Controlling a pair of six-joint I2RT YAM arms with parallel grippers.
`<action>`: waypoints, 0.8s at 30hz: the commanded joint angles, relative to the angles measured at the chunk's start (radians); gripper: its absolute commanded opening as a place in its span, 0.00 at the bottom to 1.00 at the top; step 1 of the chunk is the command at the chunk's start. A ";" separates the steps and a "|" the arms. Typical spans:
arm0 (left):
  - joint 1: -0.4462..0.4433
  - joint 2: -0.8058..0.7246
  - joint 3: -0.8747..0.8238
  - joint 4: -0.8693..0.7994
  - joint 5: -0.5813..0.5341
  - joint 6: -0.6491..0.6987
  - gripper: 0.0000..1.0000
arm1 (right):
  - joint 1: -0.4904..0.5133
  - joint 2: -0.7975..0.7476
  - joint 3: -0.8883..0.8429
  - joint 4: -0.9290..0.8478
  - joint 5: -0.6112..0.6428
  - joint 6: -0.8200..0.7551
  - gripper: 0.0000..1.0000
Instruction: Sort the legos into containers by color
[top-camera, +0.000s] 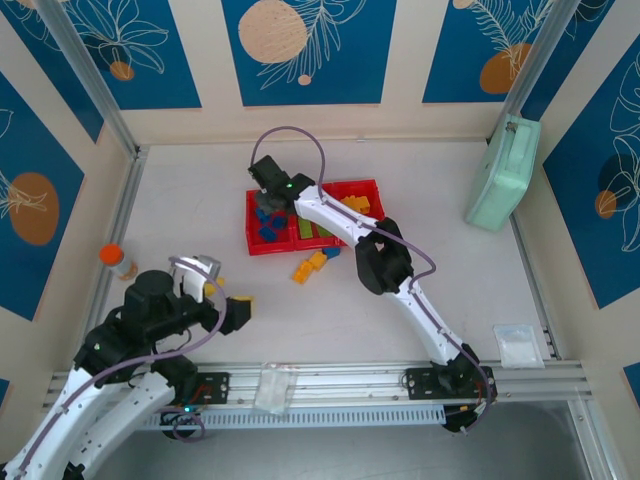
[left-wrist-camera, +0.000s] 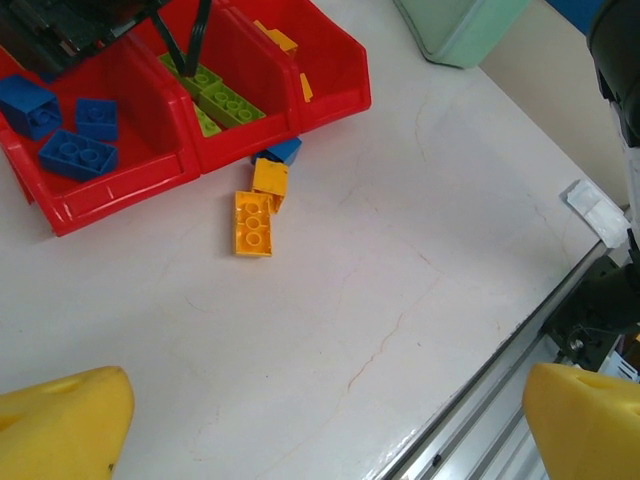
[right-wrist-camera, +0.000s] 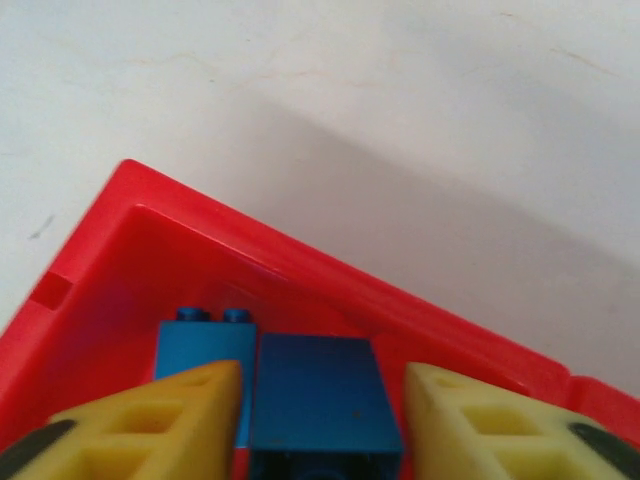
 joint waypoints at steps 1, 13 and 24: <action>-0.009 0.007 -0.002 0.027 0.038 0.023 0.99 | 0.005 0.015 0.035 -0.026 0.051 -0.061 0.56; -0.009 0.053 -0.005 0.041 0.083 0.026 0.99 | 0.008 -0.190 -0.024 -0.136 -0.055 0.021 0.76; -0.008 0.062 -0.005 0.042 0.082 0.022 0.99 | -0.029 -0.672 -0.606 -0.058 -0.182 0.112 0.76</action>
